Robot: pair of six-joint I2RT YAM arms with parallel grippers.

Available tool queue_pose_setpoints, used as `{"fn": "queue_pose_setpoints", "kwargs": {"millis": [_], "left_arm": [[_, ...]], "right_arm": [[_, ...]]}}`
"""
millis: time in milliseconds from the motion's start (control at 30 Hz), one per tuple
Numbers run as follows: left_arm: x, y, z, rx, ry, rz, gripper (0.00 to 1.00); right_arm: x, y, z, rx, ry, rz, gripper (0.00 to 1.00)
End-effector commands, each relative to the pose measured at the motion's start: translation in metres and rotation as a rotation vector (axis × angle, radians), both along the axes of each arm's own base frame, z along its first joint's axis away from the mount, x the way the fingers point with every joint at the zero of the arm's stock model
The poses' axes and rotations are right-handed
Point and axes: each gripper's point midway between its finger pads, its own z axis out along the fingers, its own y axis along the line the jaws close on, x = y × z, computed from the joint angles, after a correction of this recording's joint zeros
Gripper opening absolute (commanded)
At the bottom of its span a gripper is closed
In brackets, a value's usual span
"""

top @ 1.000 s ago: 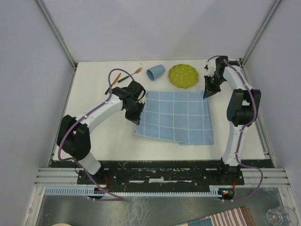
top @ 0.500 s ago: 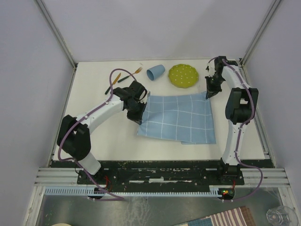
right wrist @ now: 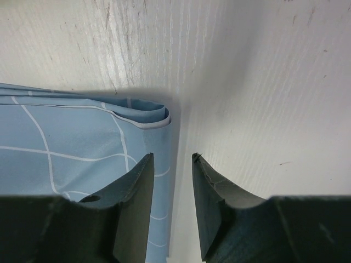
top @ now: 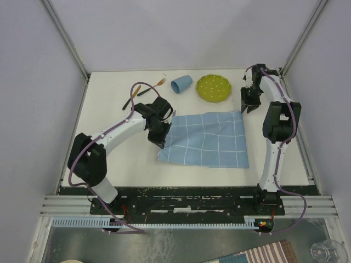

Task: Set the dinner table for one person
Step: Adjust the napkin at the center of the board.

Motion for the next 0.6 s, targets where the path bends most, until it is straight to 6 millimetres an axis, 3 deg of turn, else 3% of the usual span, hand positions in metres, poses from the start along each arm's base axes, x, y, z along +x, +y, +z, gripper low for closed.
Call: {"fn": "queue_pose_setpoints", "kwargs": {"millis": [0,567], "left_arm": [[-0.002,-0.002,-0.003,0.015,-0.008,-0.041,0.03],[0.008,0.024,-0.004,0.118,-0.122,-0.025,0.03]], "right_arm": [[0.009,0.0,0.022,0.001,-0.067,0.01,0.42],[-0.032,0.025,0.083,0.132,-0.13,0.169,0.43]]}}
